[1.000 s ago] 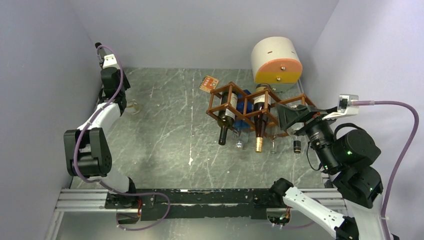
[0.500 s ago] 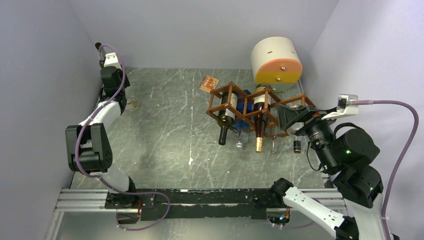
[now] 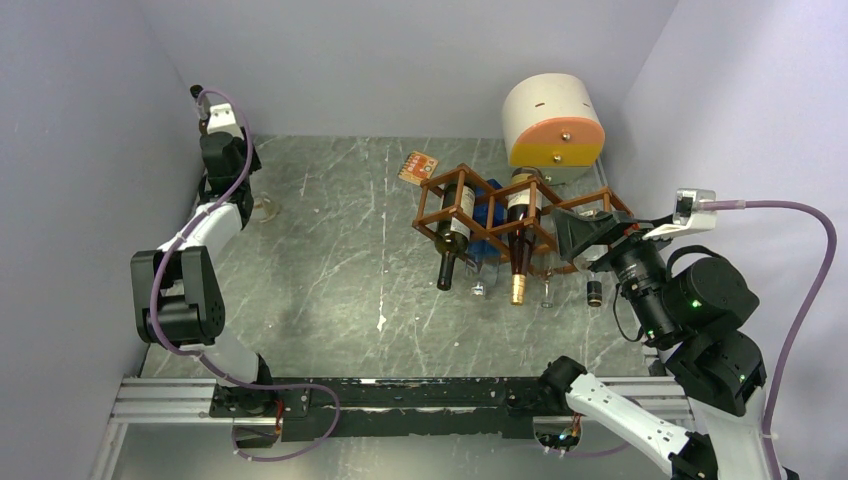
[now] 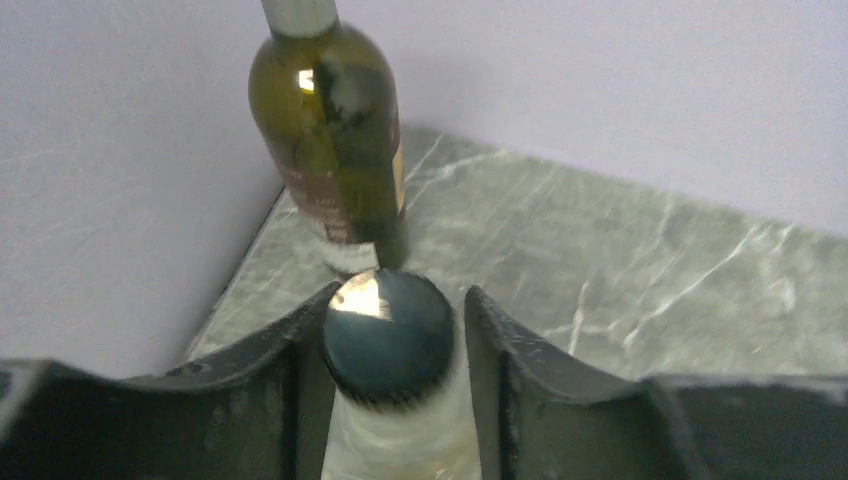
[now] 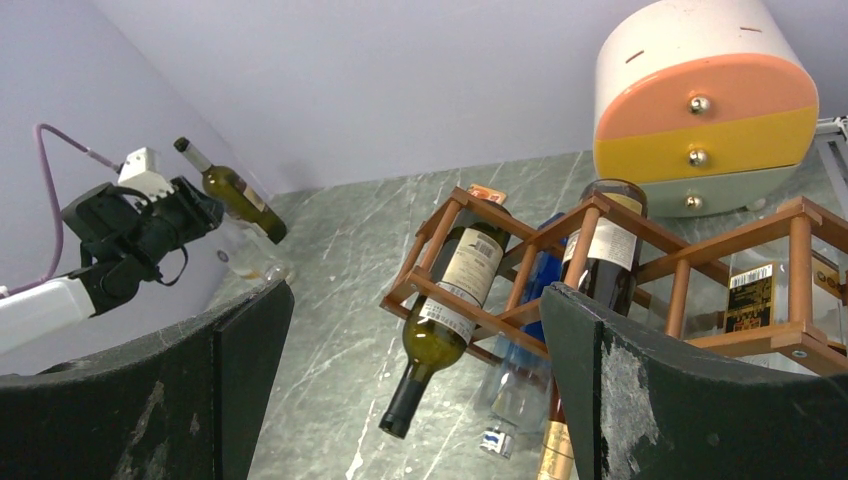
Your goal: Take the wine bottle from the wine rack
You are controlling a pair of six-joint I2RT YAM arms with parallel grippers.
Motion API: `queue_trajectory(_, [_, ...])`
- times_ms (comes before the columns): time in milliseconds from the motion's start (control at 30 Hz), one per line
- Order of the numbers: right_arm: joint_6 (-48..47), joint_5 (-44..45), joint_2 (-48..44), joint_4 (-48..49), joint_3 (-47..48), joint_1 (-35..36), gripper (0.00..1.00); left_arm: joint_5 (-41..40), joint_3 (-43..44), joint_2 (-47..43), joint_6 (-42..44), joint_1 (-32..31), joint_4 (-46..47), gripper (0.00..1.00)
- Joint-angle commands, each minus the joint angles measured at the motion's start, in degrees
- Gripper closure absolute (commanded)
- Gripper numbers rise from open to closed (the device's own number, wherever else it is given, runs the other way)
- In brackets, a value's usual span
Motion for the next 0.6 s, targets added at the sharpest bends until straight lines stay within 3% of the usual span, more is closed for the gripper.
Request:
queue_trajectory(0, [0.42,-0.07,-0.26,-0.13,-0.27,-0.03,0.0,0.57,1.02,-3.61,-0.32,0.63,11.71,0.4])
queue_trajectory(100, [0.62,-0.05,-0.5,0.08,-1.11,0.0,0.0,0.13,0.25,-4.45,-1.31,0.65,10.71,0.23])
queue_trajectory(200, [1.0,-0.48,-0.53,0.06,-1.69,0.02,0.0,-1.14,-0.07,-5.94,-2.91,0.65,7.9,0.12])
queue_trajectory(400, [0.94,-1.06,-0.19,-1.32,-1.22,0.02,0.0,-11.5,0.33,-14.11,-8.81,0.89,-5.61,0.0])
queue_trajectory(567, [0.71,1.6,2.28,-6.94,-0.7,-0.03,0.0,-14.37,0.88,-25.4,-12.4,1.13,-15.79,0.01])
